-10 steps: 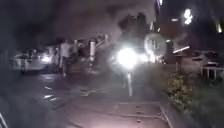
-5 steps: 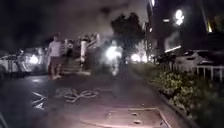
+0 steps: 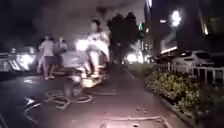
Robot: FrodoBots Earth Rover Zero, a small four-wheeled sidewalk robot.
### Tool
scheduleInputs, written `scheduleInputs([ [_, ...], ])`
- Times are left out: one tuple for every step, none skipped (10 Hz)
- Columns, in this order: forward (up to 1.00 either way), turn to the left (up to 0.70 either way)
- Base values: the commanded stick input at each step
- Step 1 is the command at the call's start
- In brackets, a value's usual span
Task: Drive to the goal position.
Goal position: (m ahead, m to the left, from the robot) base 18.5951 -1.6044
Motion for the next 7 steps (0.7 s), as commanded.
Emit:
scheduleInputs([
  [0.43, 0.00],
  [0.43, 0.00],
  [0.43, 0.00],
  [0.43, 0.00],
  [0.43, 0.00],
  [0.43, 0.00],
  [0.43, 0.00],
])
